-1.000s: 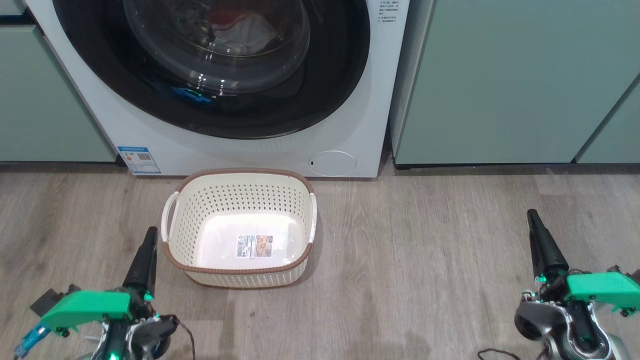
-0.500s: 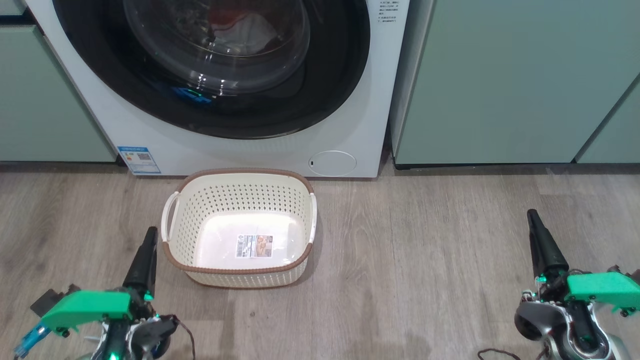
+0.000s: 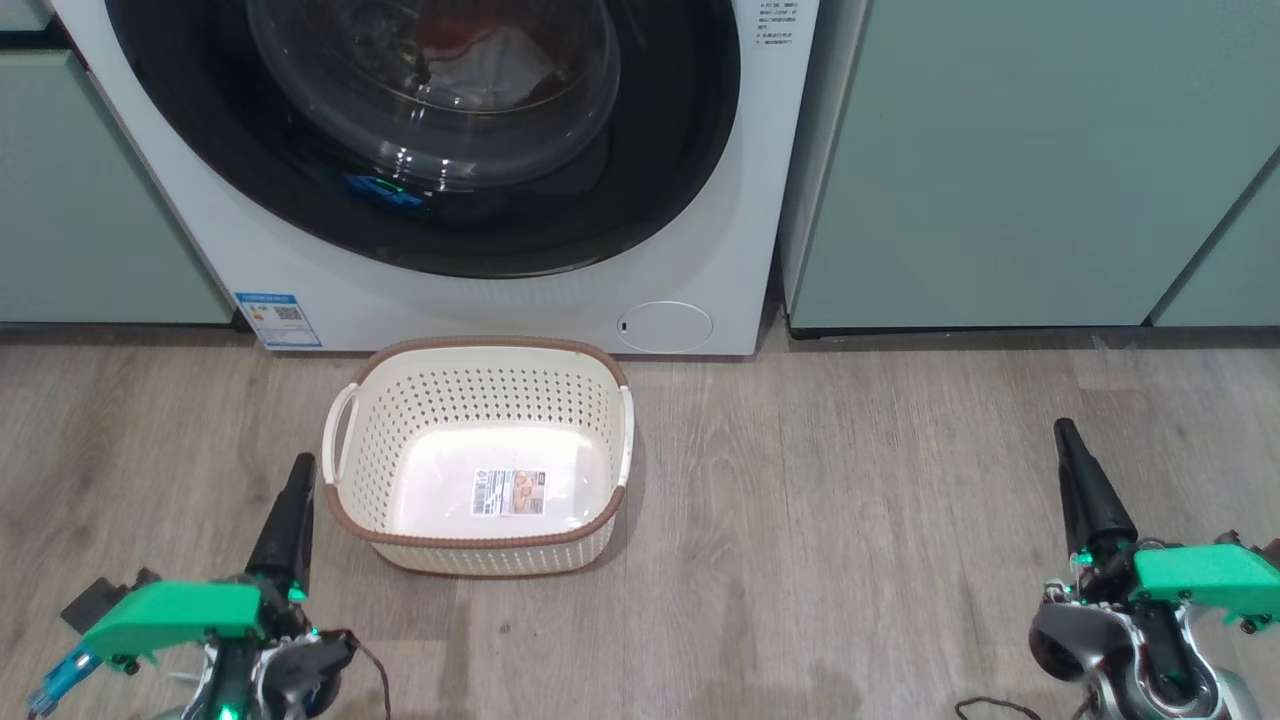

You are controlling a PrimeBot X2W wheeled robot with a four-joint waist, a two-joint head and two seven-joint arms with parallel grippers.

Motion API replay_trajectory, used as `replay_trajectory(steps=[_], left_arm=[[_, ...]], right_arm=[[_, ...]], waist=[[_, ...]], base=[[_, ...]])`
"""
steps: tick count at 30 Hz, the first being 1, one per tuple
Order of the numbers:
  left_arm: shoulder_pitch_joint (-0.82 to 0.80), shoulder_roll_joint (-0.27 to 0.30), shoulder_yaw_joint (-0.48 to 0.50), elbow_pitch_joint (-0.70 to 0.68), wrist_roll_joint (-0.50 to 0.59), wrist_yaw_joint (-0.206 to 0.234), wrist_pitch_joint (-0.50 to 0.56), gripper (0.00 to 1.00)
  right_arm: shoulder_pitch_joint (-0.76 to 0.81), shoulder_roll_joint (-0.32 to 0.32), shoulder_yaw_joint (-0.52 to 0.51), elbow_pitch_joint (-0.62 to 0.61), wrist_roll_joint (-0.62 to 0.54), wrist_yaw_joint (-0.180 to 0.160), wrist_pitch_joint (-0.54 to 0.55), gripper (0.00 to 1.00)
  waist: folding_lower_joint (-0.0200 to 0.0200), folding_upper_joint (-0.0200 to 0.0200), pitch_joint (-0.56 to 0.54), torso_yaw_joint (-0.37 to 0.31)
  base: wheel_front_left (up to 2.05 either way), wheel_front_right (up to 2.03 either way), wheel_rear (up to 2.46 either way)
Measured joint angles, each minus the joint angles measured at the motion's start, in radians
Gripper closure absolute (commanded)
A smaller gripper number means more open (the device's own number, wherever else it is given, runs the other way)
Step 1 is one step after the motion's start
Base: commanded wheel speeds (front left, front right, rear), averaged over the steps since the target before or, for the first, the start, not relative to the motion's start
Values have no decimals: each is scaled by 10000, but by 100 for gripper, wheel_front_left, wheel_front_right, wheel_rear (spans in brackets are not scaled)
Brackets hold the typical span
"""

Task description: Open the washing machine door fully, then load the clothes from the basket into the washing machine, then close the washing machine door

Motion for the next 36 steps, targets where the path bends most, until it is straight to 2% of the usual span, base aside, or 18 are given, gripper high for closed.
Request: replay_trajectory(steps=[36], left_arm=[[0,0,0,0,0,0,0,100]], right_arm=[[0,0,-2,0,0,0,0,100]], waist=[[0,0,0,0]], base=[[0,0,0]])
